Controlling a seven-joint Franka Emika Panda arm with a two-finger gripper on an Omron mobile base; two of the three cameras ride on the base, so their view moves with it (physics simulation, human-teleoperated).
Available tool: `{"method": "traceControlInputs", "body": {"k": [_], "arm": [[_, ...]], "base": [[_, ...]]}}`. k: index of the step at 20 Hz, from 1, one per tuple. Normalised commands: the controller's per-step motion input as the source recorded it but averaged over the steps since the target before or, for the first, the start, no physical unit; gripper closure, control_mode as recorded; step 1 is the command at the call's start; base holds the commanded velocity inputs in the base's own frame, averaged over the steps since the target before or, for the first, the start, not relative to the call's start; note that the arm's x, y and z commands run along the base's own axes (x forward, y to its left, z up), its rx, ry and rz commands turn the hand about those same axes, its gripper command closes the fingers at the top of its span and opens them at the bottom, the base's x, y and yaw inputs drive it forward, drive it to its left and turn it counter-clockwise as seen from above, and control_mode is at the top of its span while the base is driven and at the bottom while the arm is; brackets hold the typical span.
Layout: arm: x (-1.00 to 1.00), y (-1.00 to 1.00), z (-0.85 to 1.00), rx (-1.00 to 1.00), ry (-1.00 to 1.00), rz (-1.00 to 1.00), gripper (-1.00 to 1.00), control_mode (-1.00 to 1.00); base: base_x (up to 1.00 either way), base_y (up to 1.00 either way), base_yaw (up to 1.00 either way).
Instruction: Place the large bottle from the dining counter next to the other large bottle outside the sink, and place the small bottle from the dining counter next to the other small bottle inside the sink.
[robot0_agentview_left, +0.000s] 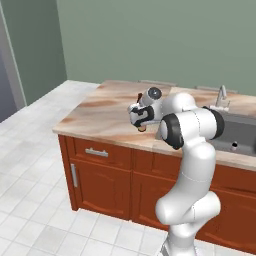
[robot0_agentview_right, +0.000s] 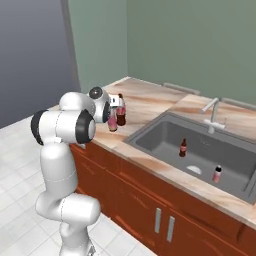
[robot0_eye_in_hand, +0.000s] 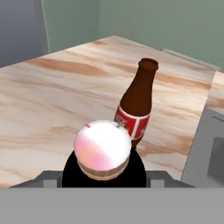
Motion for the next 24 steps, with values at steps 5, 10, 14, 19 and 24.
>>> {"method": "traceControlInputs", "body": {"k": [5, 10, 14, 19, 24], "arm": [[0.0, 0.0, 0.0, 0.0, 0.0, 0.0, 1.0, 1.0], [0.0, 0.0, 0.0, 0.0, 0.0, 0.0, 1.0, 1.0], [0.0, 0.0, 0.0, 0.0, 0.0, 0.0, 1.0, 1.0], [0.0, 0.0, 0.0, 0.0, 0.0, 0.0, 1.0, 1.0], [0.0, 0.0, 0.0, 0.0, 0.0, 0.0, 1.0, 1.0]], "base": [[0.0, 0.17, -0.14], [0.01, 0.16, -0.14], [0.08, 0.22, -0.13], [0.01, 0.16, -0.1], [0.0, 0.1, -0.06]]}}
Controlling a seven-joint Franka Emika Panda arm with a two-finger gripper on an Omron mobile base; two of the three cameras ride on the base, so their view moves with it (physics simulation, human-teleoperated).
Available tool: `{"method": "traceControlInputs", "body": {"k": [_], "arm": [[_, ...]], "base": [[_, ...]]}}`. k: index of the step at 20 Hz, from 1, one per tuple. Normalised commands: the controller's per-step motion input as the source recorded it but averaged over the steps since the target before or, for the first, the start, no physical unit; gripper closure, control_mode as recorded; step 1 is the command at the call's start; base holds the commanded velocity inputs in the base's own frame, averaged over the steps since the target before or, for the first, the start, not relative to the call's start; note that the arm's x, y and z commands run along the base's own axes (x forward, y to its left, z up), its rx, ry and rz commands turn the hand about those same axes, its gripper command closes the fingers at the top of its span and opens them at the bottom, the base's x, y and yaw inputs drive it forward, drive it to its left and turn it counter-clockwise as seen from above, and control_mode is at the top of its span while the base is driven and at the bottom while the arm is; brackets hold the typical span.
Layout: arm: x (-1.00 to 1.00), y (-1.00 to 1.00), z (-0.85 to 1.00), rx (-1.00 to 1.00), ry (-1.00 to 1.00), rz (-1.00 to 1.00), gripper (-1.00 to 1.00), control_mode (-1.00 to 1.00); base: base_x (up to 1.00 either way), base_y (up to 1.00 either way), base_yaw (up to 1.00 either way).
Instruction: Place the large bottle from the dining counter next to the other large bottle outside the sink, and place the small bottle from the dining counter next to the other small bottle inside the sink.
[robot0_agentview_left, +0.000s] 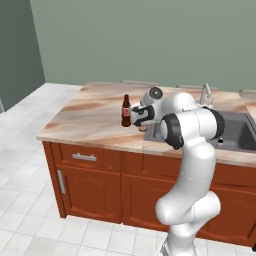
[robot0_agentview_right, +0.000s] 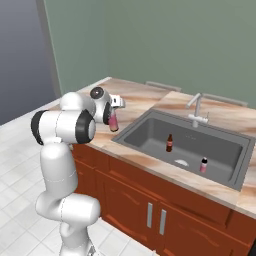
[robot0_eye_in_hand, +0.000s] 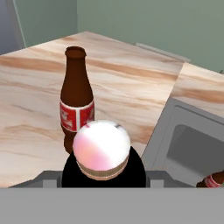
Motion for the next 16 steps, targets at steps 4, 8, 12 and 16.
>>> {"method": "traceControlInputs", "body": {"k": [4, 8, 12, 16], "arm": [[0.0, 0.0, 0.0, 0.0, 0.0, 0.0, 1.0, 1.0], [0.0, 0.0, 0.0, 0.0, 0.0, 0.0, 1.0, 1.0], [0.0, 0.09, 0.0, 0.0, 0.0, -0.02, 1.0, -1.0], [0.0, 0.24, 0.0, 0.0, 0.0, -0.04, 1.0, -1.0]], "base": [[0.0, 0.1, -0.04], [0.01, 0.11, -0.03], [0.0, 0.07, -0.02], [0.0, 0.0, 0.0]]}}
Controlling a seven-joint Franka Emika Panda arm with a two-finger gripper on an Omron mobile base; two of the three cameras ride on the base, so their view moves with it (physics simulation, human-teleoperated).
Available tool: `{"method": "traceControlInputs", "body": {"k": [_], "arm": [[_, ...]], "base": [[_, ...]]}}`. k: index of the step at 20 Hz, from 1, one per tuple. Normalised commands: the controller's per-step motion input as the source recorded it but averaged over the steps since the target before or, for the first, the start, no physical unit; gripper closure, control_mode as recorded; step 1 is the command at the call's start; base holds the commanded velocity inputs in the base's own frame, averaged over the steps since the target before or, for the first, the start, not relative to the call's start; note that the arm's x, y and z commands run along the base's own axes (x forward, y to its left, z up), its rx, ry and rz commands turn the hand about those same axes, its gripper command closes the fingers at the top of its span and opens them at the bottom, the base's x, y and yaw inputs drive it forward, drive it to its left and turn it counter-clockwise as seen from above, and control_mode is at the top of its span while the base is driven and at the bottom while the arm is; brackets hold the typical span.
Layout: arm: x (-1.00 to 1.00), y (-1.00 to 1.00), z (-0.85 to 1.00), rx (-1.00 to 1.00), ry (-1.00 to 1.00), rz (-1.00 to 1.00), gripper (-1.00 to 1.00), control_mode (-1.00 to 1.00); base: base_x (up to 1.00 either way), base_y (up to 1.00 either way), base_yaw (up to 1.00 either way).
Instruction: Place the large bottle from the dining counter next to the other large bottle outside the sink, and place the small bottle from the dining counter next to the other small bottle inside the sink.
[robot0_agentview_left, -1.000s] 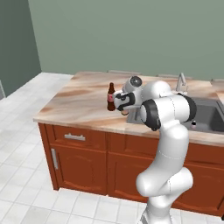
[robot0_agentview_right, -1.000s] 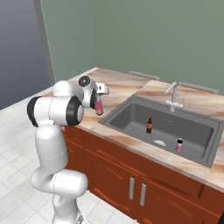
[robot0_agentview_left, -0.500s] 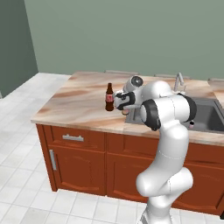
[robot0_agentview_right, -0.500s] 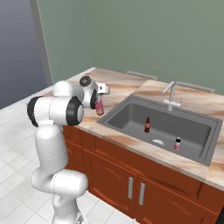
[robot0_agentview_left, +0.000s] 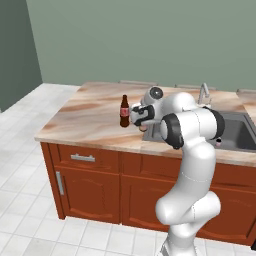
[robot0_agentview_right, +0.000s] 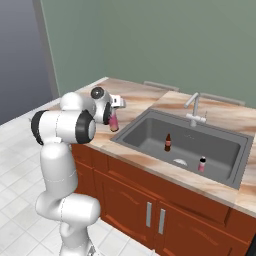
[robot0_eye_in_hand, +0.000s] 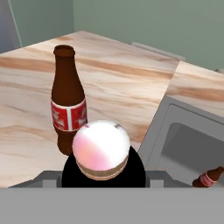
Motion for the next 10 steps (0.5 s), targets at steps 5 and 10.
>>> {"method": "traceControlInputs", "body": {"k": [5, 10], "arm": [[0.0, 0.36, 0.0, 0.0, 0.0, -0.05, 1.0, -1.0], [0.0, 0.36, 0.0, 0.0, 0.0, -0.06, 1.0, -1.0]], "base": [[0.0, 0.0, 0.0], [0.0, 0.0, 0.0]]}}
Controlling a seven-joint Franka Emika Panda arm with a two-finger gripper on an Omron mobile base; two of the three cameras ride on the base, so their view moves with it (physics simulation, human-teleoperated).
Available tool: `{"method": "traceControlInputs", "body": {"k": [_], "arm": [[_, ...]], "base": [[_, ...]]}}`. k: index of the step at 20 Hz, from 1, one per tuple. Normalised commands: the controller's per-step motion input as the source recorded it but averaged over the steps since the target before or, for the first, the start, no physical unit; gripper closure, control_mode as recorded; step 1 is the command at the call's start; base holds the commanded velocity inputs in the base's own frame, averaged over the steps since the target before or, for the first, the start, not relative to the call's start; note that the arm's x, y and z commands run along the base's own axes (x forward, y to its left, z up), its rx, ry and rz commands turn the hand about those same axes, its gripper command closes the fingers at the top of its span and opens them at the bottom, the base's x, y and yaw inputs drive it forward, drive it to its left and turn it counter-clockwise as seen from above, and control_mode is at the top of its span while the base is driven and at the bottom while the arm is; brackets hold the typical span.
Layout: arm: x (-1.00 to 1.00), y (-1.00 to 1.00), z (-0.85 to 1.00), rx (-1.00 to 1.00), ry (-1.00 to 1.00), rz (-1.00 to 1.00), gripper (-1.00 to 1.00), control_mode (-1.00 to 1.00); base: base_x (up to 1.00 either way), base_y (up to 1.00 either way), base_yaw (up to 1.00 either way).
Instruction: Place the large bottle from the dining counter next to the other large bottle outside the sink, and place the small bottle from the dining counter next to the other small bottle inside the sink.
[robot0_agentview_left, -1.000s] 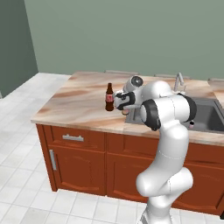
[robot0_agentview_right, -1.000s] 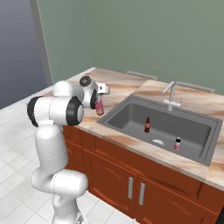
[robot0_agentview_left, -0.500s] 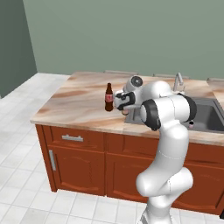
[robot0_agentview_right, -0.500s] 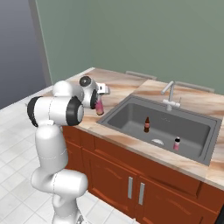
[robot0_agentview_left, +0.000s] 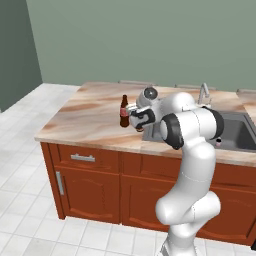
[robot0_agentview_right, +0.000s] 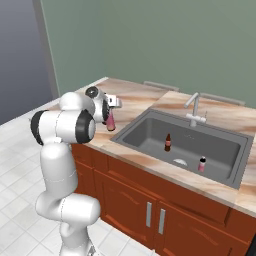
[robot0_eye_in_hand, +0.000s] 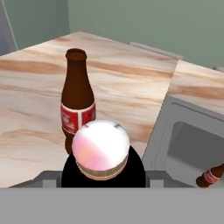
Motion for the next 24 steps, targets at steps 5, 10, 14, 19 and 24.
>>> {"method": "traceControlInputs", "body": {"k": [5, 10, 14, 19, 24], "arm": [[0.0, 0.26, 0.0, 0.0, 0.0, -0.04, 1.0, -1.0], [0.0, 0.21, -0.01, 0.0, 0.0, -0.03, 1.0, -1.0], [0.0, 0.12, -0.05, 0.0, 0.0, -0.04, 1.0, -1.0], [0.0, 0.02, -0.04, 0.0, 0.0, -0.04, 1.0, -1.0], [0.02, 0.0, -0.03, 0.0, 0.0, -0.04, 1.0, -1.0]], "base": [[0.0, 0.0, 0.0], [0.0, 0.0, 0.0], [0.0, 0.0, 0.0], [0.0, 0.0, 0.0], [0.0, 0.0, 0.0]]}}
